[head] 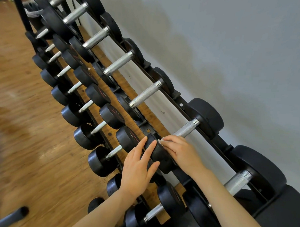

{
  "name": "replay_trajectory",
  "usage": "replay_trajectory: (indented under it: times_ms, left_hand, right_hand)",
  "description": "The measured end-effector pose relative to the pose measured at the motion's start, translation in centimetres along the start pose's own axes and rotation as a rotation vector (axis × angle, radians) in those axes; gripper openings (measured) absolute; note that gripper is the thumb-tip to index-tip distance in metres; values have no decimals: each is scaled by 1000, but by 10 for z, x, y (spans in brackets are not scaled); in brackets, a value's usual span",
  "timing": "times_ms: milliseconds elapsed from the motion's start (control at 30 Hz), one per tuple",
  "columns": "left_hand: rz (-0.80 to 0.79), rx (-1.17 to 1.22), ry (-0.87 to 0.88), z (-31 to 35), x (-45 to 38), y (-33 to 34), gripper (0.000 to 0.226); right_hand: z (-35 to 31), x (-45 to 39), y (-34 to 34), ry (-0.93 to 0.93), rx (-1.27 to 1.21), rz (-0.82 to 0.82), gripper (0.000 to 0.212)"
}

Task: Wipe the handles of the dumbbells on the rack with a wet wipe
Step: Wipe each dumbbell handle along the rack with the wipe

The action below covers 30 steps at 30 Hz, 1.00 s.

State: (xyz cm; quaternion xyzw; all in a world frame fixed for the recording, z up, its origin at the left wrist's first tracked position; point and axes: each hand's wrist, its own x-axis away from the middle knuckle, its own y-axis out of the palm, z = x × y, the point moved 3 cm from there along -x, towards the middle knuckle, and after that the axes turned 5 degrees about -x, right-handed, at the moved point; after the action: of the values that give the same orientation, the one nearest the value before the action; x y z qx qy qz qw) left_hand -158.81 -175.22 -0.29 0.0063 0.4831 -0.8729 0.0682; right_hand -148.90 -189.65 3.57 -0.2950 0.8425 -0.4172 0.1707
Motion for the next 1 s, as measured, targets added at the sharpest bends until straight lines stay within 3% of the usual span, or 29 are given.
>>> replay_trajectory:
  times_ms: [67,200,367,567,733,833,1000]
  left_hand:
    - [2,-1,5,0,0,-1,65]
    - [-1,15,9,0,-1,-2,64]
    - [-12,9,-1,-1,0,0,63]
    - [-19,19,1,0,0,-2,61]
    - [-22,15,-4,2,0,-3,61]
    - [-28,11,-6,3,0,-4,62]
    - [-35,6,-13,2,1,-4,62]
  right_hand:
    - [5,-4,-8,5,35,-6,28]
    - [11,-5,-21,33,20,157,28]
    - [0,2,1,-46,78,-6,31]
    - [17,11,-1,14,32,199,36]
    - [9,19,14,-62,76,121,41]
    - [16,18,0,-100,186,237,34]
    - [29,23,10,-83,152,352,30]
